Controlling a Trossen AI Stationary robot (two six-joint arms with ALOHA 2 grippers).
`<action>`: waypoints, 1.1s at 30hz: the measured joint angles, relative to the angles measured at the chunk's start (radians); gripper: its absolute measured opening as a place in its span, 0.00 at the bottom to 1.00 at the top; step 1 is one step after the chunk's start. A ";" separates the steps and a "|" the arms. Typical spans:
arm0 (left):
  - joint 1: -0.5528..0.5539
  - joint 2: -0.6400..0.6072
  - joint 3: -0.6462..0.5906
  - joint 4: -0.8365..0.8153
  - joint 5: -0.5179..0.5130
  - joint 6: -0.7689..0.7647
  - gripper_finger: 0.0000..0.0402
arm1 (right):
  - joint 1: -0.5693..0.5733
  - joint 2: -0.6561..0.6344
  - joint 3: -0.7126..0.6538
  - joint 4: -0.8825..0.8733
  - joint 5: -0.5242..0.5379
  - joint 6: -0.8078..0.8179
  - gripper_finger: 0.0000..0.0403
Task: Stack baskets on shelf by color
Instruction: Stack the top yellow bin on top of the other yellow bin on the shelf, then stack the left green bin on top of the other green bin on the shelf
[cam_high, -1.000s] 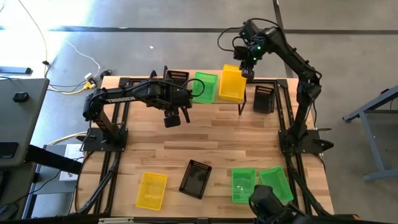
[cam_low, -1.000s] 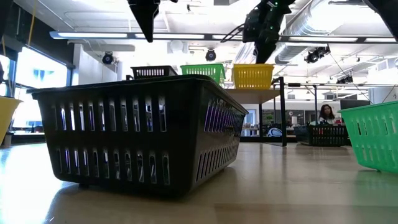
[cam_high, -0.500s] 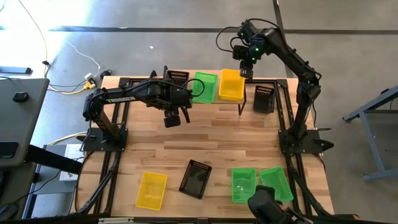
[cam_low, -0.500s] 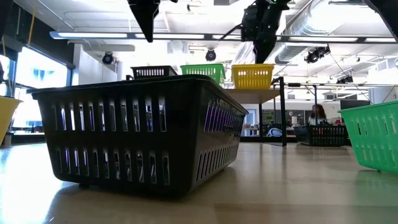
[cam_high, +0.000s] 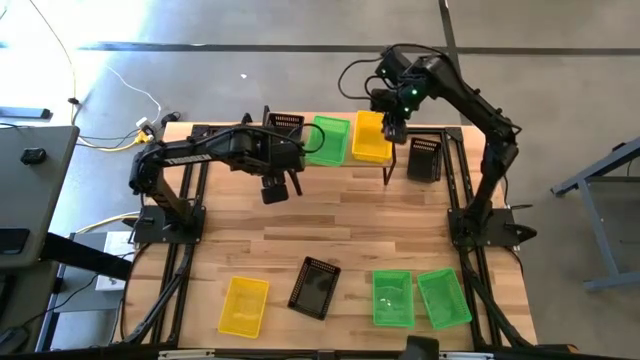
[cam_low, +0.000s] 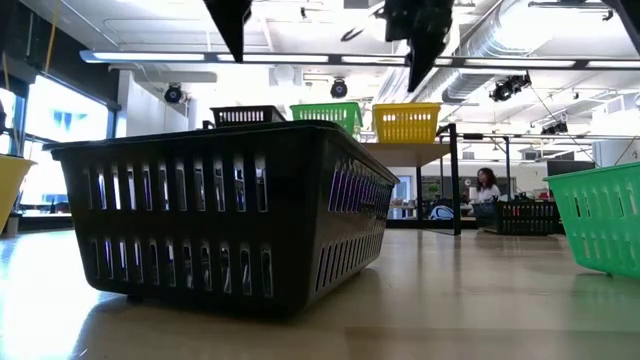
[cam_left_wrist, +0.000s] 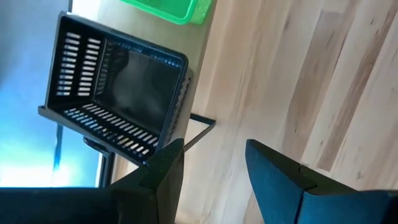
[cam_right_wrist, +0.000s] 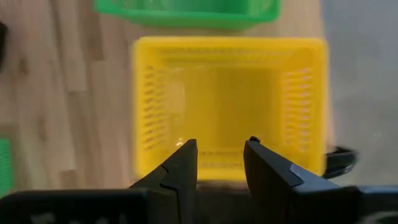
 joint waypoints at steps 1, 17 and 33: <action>-0.001 -0.012 -0.009 0.006 0.000 -0.013 0.40 | 0.010 -0.008 0.000 -0.003 -0.002 0.016 0.29; -0.037 -0.287 -0.278 0.171 0.049 -0.078 0.40 | 0.272 -0.189 -0.195 0.006 0.006 0.416 0.29; -0.190 -0.504 -0.570 0.340 0.225 -0.074 0.40 | 0.855 -0.249 -0.423 0.196 0.086 1.139 0.29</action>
